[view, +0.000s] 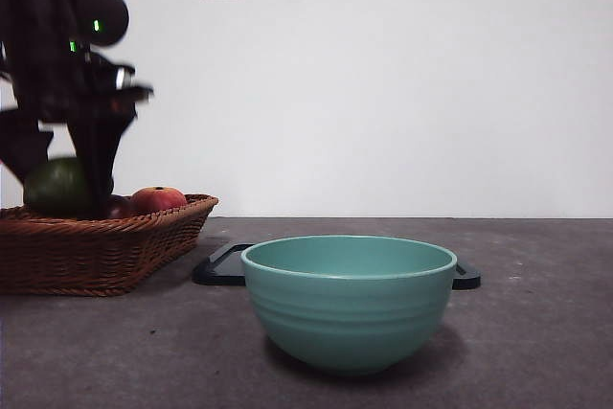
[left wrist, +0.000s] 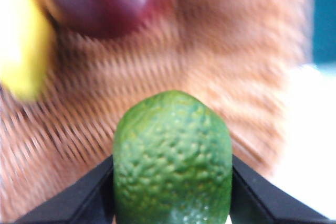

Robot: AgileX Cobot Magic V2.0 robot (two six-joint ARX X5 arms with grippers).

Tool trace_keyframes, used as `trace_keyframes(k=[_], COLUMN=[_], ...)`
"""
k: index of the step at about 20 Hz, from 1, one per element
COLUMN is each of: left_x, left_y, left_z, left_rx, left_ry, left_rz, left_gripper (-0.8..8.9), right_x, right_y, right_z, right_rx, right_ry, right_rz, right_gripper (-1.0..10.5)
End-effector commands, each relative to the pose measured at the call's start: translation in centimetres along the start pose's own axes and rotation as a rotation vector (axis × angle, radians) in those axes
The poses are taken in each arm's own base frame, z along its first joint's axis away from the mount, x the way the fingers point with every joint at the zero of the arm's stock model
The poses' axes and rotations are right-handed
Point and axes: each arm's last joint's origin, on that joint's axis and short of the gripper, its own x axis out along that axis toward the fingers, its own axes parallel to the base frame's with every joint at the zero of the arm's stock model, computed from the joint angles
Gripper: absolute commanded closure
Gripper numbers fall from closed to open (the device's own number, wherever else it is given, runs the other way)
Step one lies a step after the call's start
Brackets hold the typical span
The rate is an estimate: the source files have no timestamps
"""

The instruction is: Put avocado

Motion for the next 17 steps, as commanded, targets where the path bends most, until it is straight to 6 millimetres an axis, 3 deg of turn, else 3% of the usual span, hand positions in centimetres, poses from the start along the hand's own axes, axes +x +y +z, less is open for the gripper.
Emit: trace_keyframes(k=[1, 3, 8, 14, 17], left_x=[-2.8, -5.1, -7.5, -6.3, -4.7], left_y=[-1.9, -4.0, -9.0, -16.2, -19.3], left_z=[-0.9, -2.5, -5.9, -8.0, -8.7], left_rx=[0.035, 0.068, 0.206, 0.392, 0.47], left_ry=[-0.056, -0.086, -0.098, -0.129, -0.115], left_rz=[-0.033, -0.064, -0.115, -0.209, -0.236], left_gripper=[6.01, 6.01, 6.01, 6.02, 6.02], right_x=[-0.2, -0.2, -0.2, -0.2, -0.2], right_y=[0.2, 0.2, 0.2, 0.2, 0.2], right_z=[0.4, 0.4, 0.4, 0.4, 0.4], right_rx=[0.0, 0.0, 0.0, 0.0, 0.0], right_ry=[-0.016, -0.016, -0.016, -0.017, -0.017], right_rz=[0.005, 0.005, 0.004, 0.005, 0.004], right_gripper=[3.1, 3.1, 3.1, 3.1, 3.1])
